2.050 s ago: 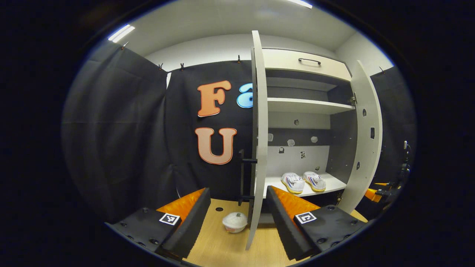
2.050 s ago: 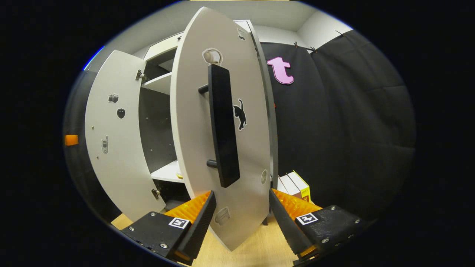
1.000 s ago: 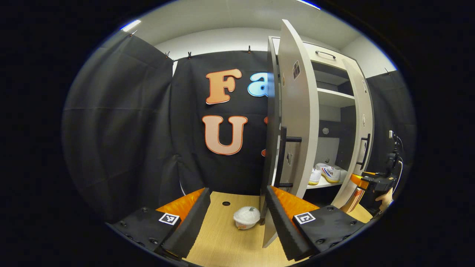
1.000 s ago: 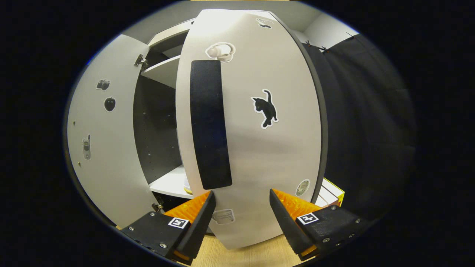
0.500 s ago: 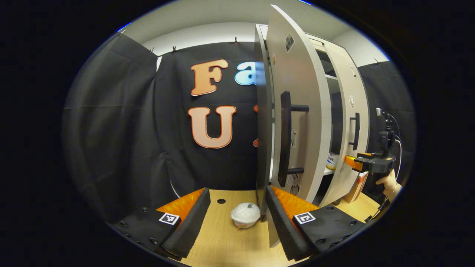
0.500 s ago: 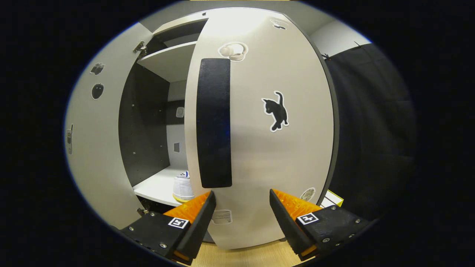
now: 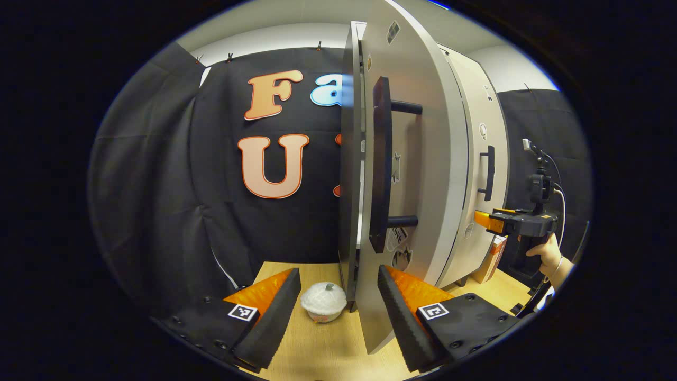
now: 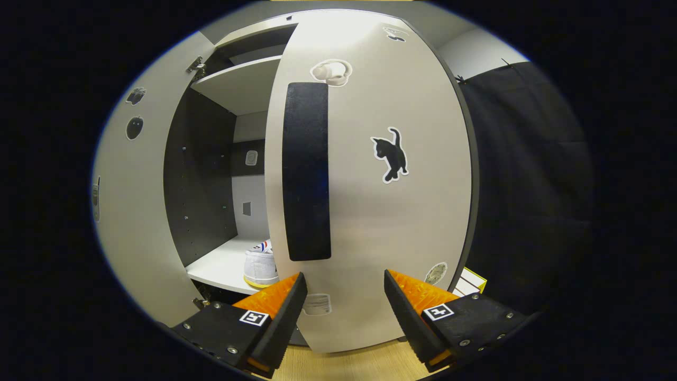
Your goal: Grab one shoe with the right hand and put it into the shoe cabinet, grab the other shoe with the left hand and put it into the shoe cabinet; then close the right door with the right hand and the left door with the left hand.
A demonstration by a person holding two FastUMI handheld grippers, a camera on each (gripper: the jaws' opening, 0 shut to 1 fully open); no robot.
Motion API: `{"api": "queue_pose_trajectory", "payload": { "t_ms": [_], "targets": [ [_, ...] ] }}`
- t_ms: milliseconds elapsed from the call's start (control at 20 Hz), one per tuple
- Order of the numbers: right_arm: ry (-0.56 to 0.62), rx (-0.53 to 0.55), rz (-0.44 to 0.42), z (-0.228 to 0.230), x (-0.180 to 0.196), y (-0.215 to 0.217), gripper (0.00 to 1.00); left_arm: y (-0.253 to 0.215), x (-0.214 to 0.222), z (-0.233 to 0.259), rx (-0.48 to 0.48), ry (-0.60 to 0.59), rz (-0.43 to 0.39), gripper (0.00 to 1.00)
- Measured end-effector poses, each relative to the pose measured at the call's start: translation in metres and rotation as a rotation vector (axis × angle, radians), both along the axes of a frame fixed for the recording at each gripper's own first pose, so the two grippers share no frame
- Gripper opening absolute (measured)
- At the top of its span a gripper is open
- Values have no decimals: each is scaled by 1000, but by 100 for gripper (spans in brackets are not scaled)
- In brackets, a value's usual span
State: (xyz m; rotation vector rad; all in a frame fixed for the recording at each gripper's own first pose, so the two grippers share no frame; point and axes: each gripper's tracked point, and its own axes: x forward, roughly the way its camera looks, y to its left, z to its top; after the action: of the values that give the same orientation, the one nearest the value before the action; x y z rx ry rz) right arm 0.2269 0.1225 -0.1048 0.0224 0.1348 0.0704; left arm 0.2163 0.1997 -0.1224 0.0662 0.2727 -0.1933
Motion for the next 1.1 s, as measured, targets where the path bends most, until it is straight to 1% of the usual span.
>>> {"api": "queue_pose_trajectory", "payload": {
  "t_ms": [100, 250, 450, 500, 550, 600, 700, 750, 850, 900, 950, 1000, 1100],
  "targets": [
    [2, -4, -5, 2, -13, -9, 91, -11, -5, -6, -49, 25, -32, 96],
    [-6, -12, -26, 6, -30, -31, 91, -30, -7, -3, -37, 15, -68, 96],
    [-7, -15, -56, 8, -51, -70, 91, -71, -2, -8, -51, 24, -135, 95],
    [-9, -12, -66, 9, -57, -81, 91, -74, 3, -10, -44, 18, -139, 99],
    [-10, -11, -75, 10, -63, -92, 91, -79, 7, -11, -34, 16, -141, 99],
    [-11, -11, -83, 12, -68, -103, 91, -84, 11, -11, -29, 11, -143, 96],
    [-10, -18, -94, 12, -76, -120, 91, -95, 10, -11, -27, 8, -147, 95],
    [-13, -24, -100, 14, -80, -127, 91, -101, 11, -12, -34, 9, -152, 99],
    [-21, -35, -111, 17, -84, -139, 91, -116, 15, -15, -38, 10, -167, 92],
    [-26, -41, -119, 19, -86, -146, 91, -124, 18, -16, -35, 8, -177, 99],
    [-30, -45, -127, 22, -88, -152, 91, -134, 21, -18, -34, 4, -185, 99],
    [-34, -47, -136, 24, -90, -159, 91, -145, 27, -20, -38, 0, -189, 96],
    [-40, -50, -156, 28, -94, -175, 91, -162, 45, -33, -31, 7, -182, 97]
  ]
}}
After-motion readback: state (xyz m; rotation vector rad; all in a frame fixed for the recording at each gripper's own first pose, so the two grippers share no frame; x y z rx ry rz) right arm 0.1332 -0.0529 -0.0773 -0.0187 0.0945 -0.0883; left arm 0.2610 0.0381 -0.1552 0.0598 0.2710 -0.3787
